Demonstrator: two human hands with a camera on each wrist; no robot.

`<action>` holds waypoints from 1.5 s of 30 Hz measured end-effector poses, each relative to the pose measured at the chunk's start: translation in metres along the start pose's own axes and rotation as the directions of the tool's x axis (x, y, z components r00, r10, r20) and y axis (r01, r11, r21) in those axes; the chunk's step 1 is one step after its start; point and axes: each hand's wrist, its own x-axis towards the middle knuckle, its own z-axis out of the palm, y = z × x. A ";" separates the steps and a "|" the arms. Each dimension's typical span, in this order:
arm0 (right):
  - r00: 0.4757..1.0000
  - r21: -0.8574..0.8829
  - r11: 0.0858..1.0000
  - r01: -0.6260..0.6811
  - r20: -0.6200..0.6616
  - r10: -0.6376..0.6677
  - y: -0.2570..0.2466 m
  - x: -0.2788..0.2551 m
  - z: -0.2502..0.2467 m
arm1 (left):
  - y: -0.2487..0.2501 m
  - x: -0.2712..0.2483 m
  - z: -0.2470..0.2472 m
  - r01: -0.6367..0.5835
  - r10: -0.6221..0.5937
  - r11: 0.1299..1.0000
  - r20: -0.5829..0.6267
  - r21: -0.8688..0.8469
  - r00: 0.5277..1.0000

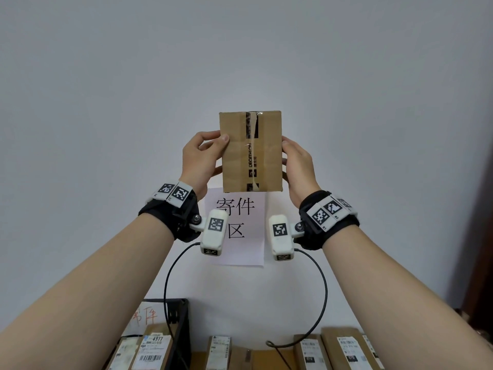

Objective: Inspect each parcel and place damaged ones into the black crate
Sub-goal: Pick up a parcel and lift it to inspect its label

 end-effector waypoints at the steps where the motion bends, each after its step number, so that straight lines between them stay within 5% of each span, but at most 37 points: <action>1: 1.000 0.006 1.000 -0.002 -0.006 0.002 0.000 0.000 0.000 | 0.000 0.000 0.000 0.001 -0.001 1.000 -0.004 -0.001 1.000; 24: 0.998 0.056 0.998 0.029 -0.050 -0.027 0.012 0.007 0.000 | -0.008 0.010 -0.005 0.036 -0.040 0.997 0.058 0.069 0.998; 30: 0.999 0.116 0.993 0.032 -0.044 -0.027 0.014 0.007 0.001 | -0.012 0.011 -0.012 0.186 -0.195 0.980 0.164 0.073 0.967; 37: 0.965 -0.131 0.972 0.198 -0.151 -0.216 0.024 0.016 0.003 | -0.012 0.010 -0.008 0.069 -0.070 0.998 0.046 0.011 0.997; 45: 1.000 -0.065 0.998 -0.012 0.001 0.012 0.025 0.018 0.007 | -0.013 0.006 -0.001 -0.007 0.007 1.000 0.032 0.019 0.999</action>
